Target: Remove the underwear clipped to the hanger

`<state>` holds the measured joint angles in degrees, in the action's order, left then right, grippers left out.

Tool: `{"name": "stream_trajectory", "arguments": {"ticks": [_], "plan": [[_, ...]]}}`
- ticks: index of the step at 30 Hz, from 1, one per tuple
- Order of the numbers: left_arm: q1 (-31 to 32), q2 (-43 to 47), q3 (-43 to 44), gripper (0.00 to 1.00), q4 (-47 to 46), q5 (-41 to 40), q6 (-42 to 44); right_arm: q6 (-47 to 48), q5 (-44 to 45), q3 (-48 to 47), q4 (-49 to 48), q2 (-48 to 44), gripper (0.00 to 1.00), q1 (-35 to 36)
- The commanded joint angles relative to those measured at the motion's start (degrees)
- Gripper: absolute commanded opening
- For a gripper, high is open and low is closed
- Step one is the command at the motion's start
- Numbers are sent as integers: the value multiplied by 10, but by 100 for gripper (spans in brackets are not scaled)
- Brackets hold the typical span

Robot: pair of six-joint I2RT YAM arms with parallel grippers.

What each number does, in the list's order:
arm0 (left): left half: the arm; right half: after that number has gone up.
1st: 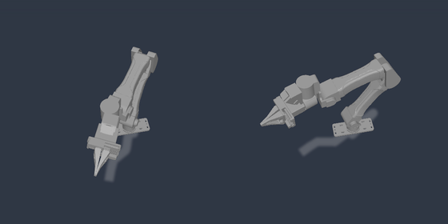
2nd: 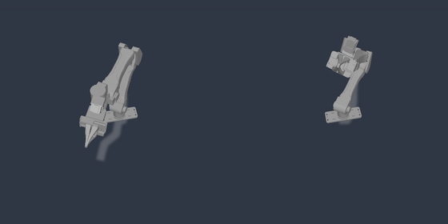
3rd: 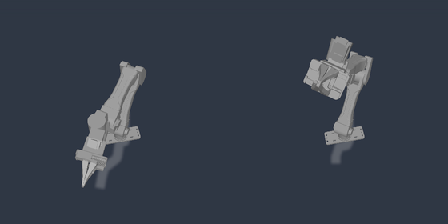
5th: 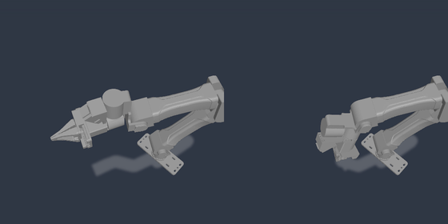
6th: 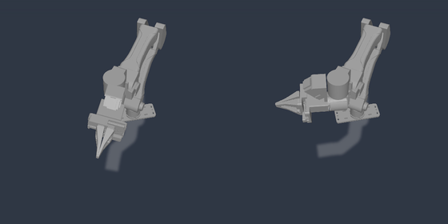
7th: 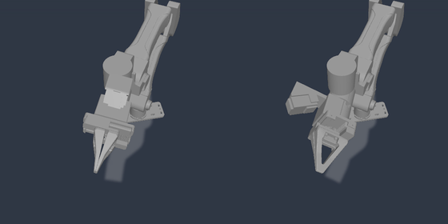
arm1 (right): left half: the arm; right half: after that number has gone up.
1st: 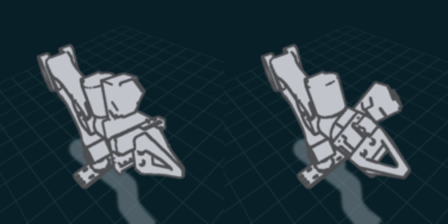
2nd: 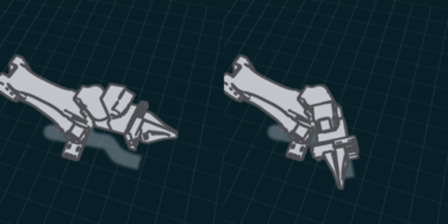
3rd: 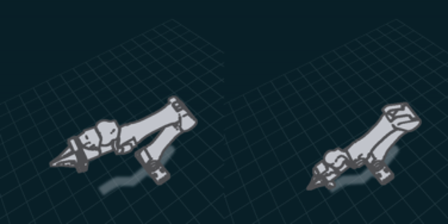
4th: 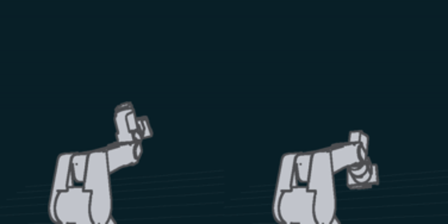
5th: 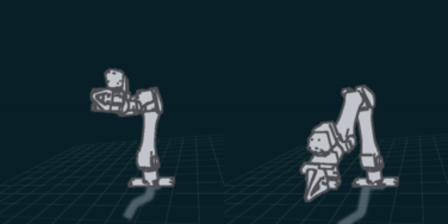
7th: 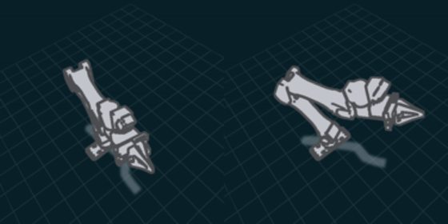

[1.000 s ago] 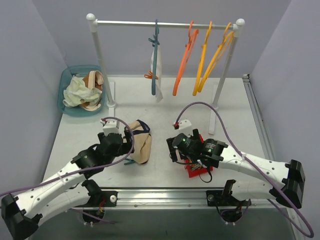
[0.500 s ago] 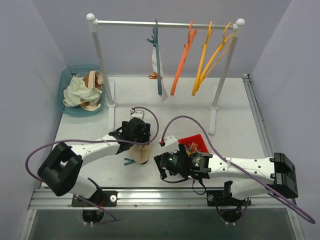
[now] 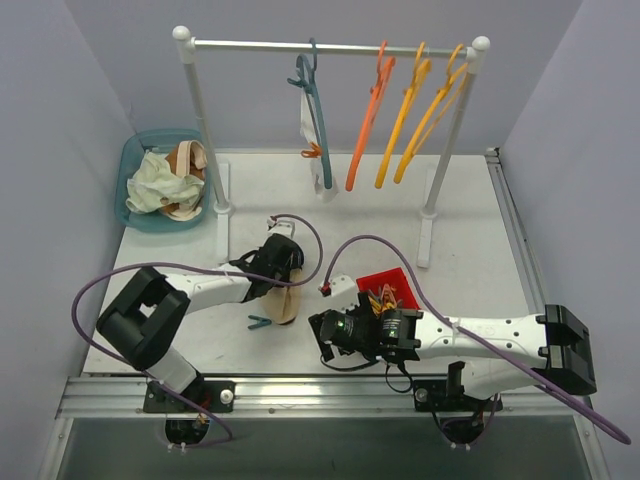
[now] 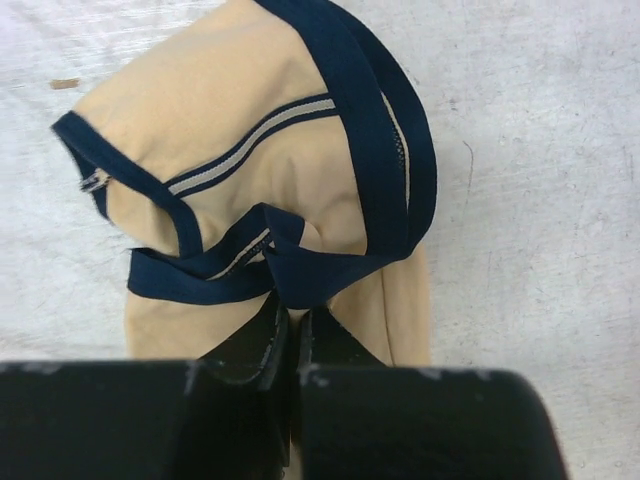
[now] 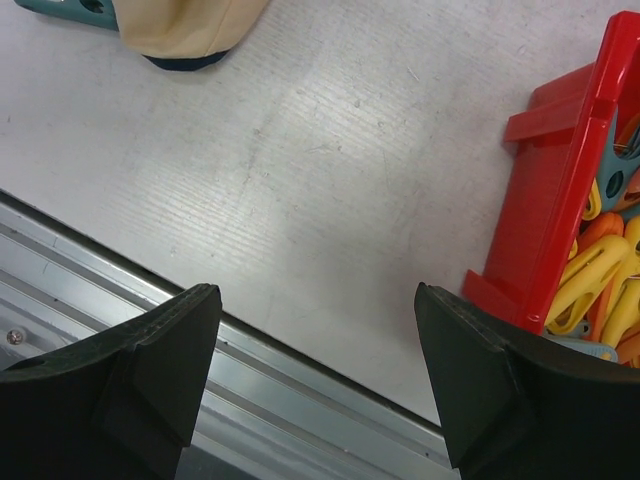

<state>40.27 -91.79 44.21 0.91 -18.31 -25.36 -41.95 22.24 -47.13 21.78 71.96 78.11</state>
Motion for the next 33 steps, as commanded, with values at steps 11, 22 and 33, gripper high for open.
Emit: {"name": "stream_trajectory", "arguments": {"ticks": [11,22,33], "plan": [[-28,395,1,2,182,-149,-91,201,-123,-80,-105,119,80,-7],[-35,585,25,3,396,-244,-171,360,-344,-261,-131,333,80,-62],[-35,662,78,3,469,-283,-188,412,-357,-367,-92,447,75,-99]]}}
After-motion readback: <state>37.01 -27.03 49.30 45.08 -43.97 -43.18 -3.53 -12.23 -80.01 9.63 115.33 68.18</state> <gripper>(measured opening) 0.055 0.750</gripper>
